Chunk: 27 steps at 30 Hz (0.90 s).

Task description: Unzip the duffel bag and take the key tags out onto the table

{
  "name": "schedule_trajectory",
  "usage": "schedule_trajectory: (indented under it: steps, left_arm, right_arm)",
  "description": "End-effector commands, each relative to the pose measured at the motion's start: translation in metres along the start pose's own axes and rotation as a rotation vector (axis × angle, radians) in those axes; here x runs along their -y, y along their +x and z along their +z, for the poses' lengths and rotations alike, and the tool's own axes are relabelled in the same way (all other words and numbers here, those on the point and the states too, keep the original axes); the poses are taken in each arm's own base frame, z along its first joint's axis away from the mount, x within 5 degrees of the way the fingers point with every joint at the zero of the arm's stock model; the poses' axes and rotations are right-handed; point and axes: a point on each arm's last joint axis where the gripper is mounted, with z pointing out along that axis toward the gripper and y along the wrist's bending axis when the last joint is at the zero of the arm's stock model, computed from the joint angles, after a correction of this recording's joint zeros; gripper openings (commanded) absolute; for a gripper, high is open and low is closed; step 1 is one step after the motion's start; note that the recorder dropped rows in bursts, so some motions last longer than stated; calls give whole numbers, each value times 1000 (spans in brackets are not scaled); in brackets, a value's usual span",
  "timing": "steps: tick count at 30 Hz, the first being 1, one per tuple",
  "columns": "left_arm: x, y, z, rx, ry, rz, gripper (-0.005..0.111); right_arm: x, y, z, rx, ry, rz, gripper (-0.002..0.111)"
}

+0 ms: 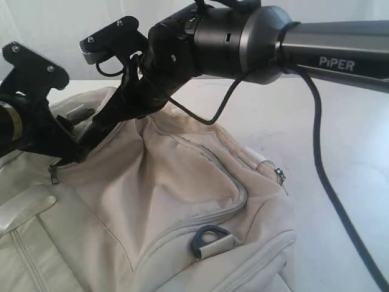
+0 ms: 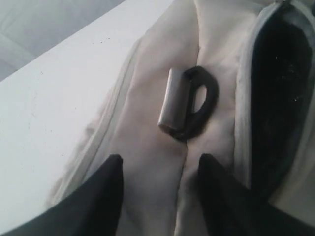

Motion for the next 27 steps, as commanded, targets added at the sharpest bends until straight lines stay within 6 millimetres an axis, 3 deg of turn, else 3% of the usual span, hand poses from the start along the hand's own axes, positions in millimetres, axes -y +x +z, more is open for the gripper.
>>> schedule_trajectory:
  steps: [1, 4, 7, 9, 10, 11, 17, 19, 23, 27]
  left_arm:
    - [6, -17, 19, 10, -7, 45, 53]
    - [8, -28, 32, 7, -19, 55, 52]
    - [7, -33, 42, -21, -59, 60, 44]
    - [8, -31, 46, -38, -77, 84, 26]
    - [8, -28, 49, -54, -91, 100, 6]
    - [8, -27, 49, -60, -95, 108, 0]
    - [7, -21, 51, -90, -121, 119, 0]
    - [7, -21, 51, -89, -119, 119, 0]
    - [8, -21, 51, -84, -111, 119, 0]
    - [8, -21, 51, -86, -110, 115, 0]
  right_arm:
    - [6, -11, -18, 79, 6, 24, 0]
    - [7, -13, -24, 91, 10, 22, 0]
    - [7, -13, -26, 81, 12, -3, 0]
    - [7, -12, -26, 73, 14, -8, 0]
    - [10, -11, -26, 67, 19, -6, 0]
    - [11, -11, -26, 66, 22, -4, 0]
    - [19, -3, -21, -7, 29, 14, 1]
    - [18, 5, -10, -59, 25, -13, 9]
    - [15, 8, 12, -25, 17, -23, 37]
    - [11, 12, 34, 23, -5, 9, 40]
